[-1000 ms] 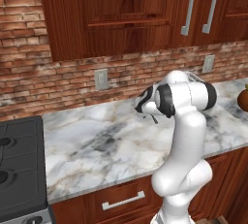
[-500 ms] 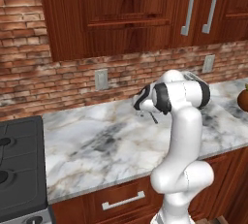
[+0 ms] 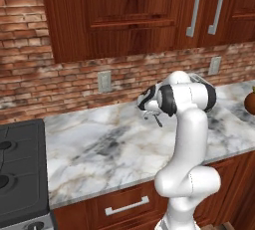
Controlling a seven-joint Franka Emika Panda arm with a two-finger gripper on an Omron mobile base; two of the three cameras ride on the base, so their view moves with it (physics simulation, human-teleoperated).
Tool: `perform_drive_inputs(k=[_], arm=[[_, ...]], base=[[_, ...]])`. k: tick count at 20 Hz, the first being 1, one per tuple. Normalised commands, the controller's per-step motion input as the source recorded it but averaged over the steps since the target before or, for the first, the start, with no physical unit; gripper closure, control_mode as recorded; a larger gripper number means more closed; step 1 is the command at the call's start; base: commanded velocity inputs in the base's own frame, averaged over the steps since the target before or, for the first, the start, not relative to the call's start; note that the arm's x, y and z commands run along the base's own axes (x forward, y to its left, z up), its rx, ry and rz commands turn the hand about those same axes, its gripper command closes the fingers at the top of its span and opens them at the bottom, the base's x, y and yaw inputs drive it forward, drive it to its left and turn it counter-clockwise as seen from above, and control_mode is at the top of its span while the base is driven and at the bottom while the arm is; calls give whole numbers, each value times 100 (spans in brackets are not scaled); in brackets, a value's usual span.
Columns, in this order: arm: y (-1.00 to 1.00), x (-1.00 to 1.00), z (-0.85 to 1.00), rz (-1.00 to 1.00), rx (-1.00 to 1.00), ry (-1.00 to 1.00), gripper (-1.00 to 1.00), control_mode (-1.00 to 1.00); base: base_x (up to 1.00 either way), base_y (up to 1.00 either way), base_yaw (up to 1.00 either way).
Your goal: Organize the utensils by type. Pick up the wooden spoons from the counter and place them in the open cabinet. Then pick up the metallic utensils from the counter and place them in the open drawer.
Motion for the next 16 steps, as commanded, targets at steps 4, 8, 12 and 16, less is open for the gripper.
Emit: perform_drive_inputs(k=[4, 8, 12, 16], arm=[[-29, -5, -97, 0, -3, 12, 100, -100], [-39, -13, -100, -1, -3, 12, 100, -100], [-42, -24, -100, -6, -2, 13, 100, -100], [-38, -50, -100, -9, -1, 7, 100, -100]], base=[[0, 0, 0], [0, 0, 0], [0, 0, 0], [0, 0, 0]])
